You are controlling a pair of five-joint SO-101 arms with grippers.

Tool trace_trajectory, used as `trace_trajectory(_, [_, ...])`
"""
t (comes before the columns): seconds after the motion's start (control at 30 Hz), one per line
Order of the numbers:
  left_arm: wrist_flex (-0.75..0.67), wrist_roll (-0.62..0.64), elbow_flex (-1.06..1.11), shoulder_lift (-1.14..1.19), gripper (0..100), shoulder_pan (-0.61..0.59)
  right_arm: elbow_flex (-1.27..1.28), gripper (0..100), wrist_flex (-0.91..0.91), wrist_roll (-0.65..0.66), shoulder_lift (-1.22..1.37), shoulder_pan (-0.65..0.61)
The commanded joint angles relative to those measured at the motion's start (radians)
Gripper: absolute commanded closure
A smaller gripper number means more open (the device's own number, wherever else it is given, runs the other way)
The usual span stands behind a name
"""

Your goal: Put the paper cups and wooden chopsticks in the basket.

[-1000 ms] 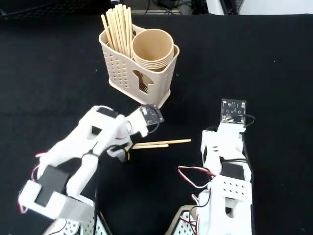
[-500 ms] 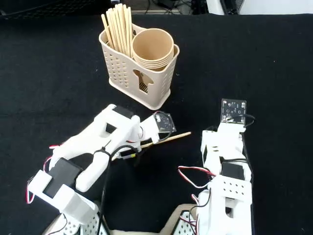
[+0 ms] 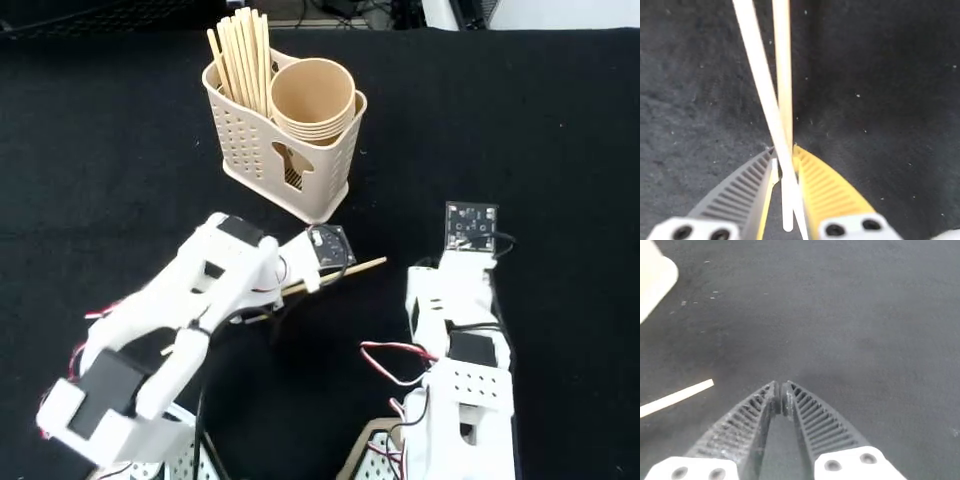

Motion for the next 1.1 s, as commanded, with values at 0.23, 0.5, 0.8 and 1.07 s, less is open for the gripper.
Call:
trace_trajectory(0.23, [-0.173, 0.015, 0.073, -0.005, 94, 0.002, 0.001, 95.9, -0.023, 0.008, -0.018, -0.026])
trace_trajectory(0.5, [-0.189, 0.043, 0.081, 0.057, 83, -0.013, 0.001, 95.9, -0.021, 0.008, -0.018, -0.026])
trace_trajectory(0.8, [-0.224, -0.006, 0.056, 0.058, 83, -0.076, 0.002, 95.9, -0.021, 0.008, -0.018, -0.026])
trace_trajectory(1.07, [-0.009, -0.009, 0.030, 0.055, 83, 0.056, 0.002, 95.9, -0.025, 0.008, -0.018, -0.028])
